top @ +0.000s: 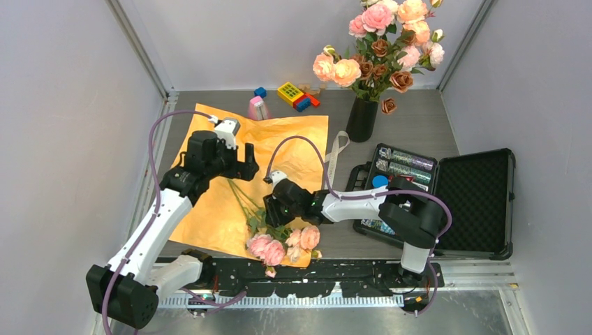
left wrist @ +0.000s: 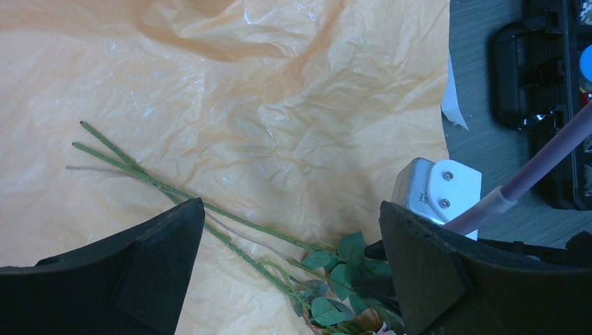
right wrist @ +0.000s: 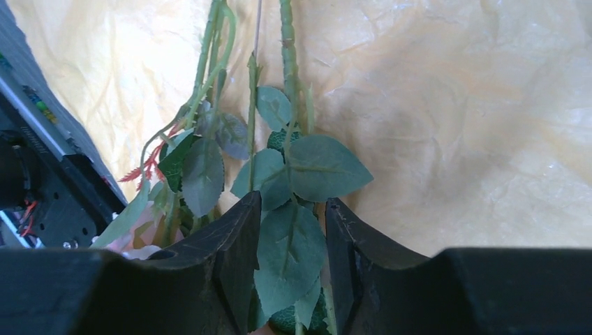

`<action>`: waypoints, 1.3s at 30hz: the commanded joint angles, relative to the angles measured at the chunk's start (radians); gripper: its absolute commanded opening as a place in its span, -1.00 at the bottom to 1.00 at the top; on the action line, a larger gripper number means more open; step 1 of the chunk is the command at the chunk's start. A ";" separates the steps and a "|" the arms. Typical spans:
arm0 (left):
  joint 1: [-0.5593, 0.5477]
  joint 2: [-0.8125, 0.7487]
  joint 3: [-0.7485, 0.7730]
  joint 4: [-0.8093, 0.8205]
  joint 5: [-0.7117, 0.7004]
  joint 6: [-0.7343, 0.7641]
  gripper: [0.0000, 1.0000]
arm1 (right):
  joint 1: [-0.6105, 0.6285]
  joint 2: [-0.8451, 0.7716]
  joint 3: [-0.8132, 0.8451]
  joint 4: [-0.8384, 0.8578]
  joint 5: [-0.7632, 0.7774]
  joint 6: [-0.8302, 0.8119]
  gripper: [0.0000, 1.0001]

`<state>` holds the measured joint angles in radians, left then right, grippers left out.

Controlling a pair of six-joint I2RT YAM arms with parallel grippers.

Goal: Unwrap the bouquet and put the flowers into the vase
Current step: Pick up the fake flower from the wrapping paper.

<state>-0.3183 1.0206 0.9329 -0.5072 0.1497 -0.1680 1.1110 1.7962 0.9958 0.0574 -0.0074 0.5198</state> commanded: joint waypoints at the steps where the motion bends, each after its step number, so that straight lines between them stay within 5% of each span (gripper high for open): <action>1: 0.005 0.000 0.044 0.004 0.011 0.010 0.99 | 0.016 0.005 0.030 0.012 0.107 -0.030 -0.11; 7: 0.005 0.004 0.043 0.004 0.009 0.012 0.99 | 0.019 0.018 0.027 0.001 0.180 -0.035 -0.24; 15: 0.005 0.007 0.044 0.001 0.006 0.015 0.99 | 0.018 -0.009 0.022 0.024 0.166 -0.023 -0.97; 24: 0.005 0.001 0.037 0.012 0.047 0.041 0.98 | 0.000 -0.130 0.035 -0.075 0.163 -0.102 -1.00; 39: -0.085 -0.024 0.006 0.016 0.186 0.225 0.86 | -0.185 -0.324 0.062 -0.302 -0.188 -0.238 -0.99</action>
<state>-0.3523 1.0336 0.9333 -0.5289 0.2741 -0.0193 0.9726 1.5513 1.0370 -0.2089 -0.0742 0.3252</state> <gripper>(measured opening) 0.938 0.023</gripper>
